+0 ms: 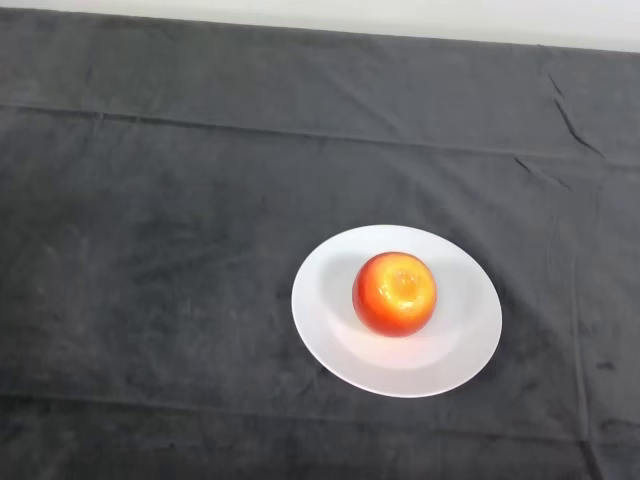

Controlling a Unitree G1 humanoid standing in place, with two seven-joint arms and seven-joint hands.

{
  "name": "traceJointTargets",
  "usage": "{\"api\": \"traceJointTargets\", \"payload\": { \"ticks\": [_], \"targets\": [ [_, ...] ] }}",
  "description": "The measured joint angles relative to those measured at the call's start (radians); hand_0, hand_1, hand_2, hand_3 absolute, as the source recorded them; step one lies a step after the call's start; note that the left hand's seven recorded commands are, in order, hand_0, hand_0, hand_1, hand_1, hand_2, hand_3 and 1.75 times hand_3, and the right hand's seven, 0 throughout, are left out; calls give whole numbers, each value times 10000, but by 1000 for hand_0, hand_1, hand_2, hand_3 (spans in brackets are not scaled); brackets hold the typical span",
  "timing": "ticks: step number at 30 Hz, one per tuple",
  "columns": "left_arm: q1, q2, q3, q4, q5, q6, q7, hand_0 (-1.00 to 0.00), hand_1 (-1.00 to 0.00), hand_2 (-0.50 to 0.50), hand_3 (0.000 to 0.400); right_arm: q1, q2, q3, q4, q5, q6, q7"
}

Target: Move the apple to the plate

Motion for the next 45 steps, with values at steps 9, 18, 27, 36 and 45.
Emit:
{"api": "traceJointTargets", "payload": {
  "ticks": [9,18,27,36,45],
  "targets": [
    [0,0,266,0,-1,0,-166,0,0,0,0,-1,-1,13,0,23,0,6],
    [0,-1,360,0,-3,0,-433,0,0,0,0,-1,3,91,0,100,0,11],
    [0,-1,459,0,-2,0,-570,0,0,0,0,-1,4,120,0,186,0,72],
    [0,-5,672,0,17,1,-595,0,0,0,0,-1,5,171,0,232,0,75],
    [0,-5,716,0,37,1,-619,0,0,0,0,-1,6,193,0,253,0,75]
  ]
}}
